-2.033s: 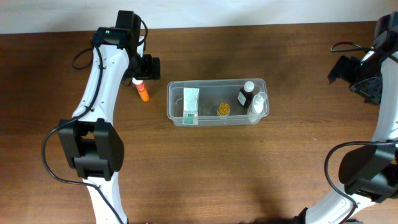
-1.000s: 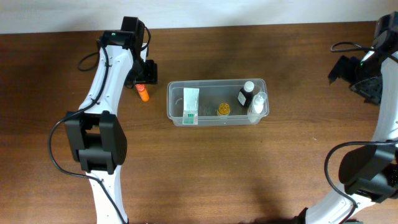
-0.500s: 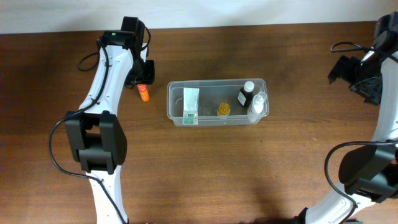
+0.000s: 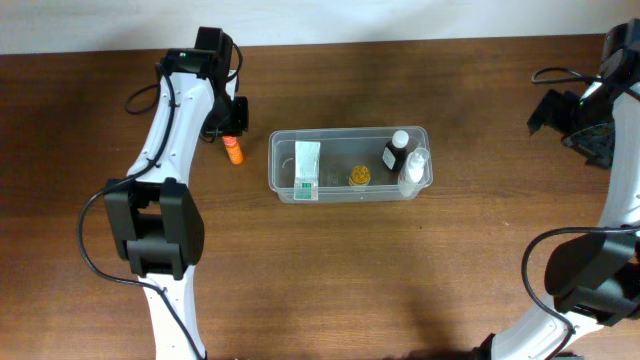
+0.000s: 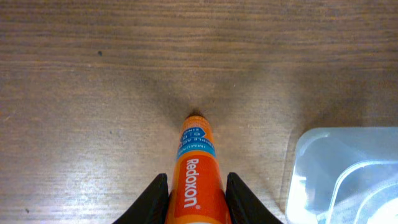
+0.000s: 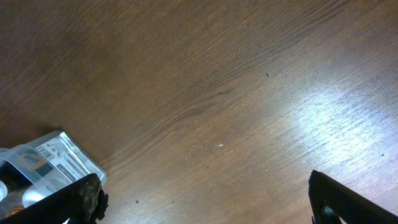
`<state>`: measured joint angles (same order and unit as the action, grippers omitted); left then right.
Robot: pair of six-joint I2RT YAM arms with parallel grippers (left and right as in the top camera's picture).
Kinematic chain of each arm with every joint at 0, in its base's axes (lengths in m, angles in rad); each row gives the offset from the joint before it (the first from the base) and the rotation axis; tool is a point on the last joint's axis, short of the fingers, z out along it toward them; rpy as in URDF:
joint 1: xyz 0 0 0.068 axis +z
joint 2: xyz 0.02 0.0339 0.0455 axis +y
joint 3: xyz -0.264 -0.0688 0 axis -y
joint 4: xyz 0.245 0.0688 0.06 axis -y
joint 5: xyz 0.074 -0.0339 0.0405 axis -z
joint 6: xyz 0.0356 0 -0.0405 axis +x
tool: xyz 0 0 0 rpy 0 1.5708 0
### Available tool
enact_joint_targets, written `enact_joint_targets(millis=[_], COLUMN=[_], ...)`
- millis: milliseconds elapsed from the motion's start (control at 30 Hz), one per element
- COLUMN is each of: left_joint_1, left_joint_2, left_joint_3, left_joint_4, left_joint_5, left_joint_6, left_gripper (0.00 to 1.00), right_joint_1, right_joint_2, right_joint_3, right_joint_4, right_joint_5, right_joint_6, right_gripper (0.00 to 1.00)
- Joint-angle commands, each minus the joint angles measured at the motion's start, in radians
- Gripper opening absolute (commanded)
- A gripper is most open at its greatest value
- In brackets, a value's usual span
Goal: Pack container
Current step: 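Lower the left gripper around the orange Redoxon tube and close, then lift the orange tube and carry it into the container's middle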
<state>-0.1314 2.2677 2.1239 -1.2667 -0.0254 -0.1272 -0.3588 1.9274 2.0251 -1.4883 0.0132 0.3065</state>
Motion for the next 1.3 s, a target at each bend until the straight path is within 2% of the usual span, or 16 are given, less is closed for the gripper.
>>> enact_joint_targets(millis=[0,200,467,567,867,1267], left_joint_1=[0.003,-0.003,-0.064,-0.119,-0.316,-0.467], left_joint_2=[0.006,0.006,0.006,0.006,0.008,0.076], left_joint_3=[0.064,0.242,0.580,0.641,0.621,0.593], left_joint_4=[-0.018,-0.107,-0.245,-0.280,-0.245,-0.140], left_joint_5=[0.001,0.009,0.225,0.247,0.193,0.192], left_joint_6=[0.002,0.002,0.002,0.002,0.002,0.001], left_gripper=[0.25,0.25,0.23,0.23,0.24,0.24], right_joint_1=[-0.003,-0.003,-0.003,-0.003,-0.003,-0.003], right_joint_2=[-0.007,-0.007,-0.007,-0.007,-0.007,-0.007], right_joint_3=[0.002,0.002,0.002,0.002,0.002,0.002], right_joint_4=[0.000,0.000,0.000,0.000,0.000,0.000], right_joint_5=[-0.002,-0.002,-0.002,-0.002,-0.002,-0.002], right_joint_6=[0.002,0.002,0.002,0.002,0.002,0.002], right_gripper=[0.98,0.98,0.98,0.98,0.98,0.98])
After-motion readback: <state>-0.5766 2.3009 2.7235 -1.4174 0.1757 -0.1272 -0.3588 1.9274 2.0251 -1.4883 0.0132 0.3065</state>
